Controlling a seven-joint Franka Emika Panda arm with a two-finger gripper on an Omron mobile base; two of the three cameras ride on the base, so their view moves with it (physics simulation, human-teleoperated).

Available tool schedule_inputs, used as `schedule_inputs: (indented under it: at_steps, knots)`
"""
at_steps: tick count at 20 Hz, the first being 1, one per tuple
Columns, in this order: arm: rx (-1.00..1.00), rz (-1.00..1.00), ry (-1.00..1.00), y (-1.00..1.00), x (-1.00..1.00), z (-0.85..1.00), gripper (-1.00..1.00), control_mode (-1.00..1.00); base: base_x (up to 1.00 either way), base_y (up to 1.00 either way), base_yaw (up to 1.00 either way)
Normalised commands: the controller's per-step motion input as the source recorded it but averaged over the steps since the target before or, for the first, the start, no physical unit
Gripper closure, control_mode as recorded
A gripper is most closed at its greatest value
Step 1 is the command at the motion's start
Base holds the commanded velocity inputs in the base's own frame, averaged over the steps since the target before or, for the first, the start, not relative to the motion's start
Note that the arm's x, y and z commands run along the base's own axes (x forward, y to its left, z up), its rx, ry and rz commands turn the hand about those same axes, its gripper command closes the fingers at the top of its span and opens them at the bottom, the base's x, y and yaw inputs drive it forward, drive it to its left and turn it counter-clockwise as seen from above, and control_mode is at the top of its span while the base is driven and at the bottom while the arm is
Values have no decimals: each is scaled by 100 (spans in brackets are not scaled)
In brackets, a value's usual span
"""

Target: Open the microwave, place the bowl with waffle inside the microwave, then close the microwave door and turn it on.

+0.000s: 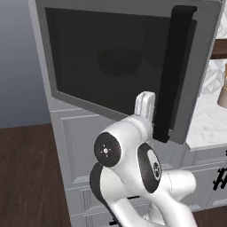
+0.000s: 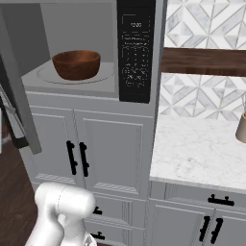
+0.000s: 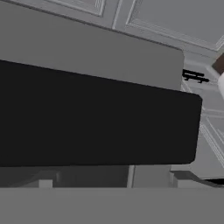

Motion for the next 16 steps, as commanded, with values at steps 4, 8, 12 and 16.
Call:
schedule_inputs:
  at_steps: [4, 8, 12, 16]
  knots:
    - [21, 41, -2, -56, 51, 0, -100, -100, 0, 0, 0]
    - [19, 43, -3, -44, 47, 0, -100, -100, 0, 0, 0]
    - [13, 38, -3, -22, 45, 0, -100, -100, 0, 0, 0]
    - [6, 29, -5, -2, 33, 0, -100, -100, 0, 0, 0]
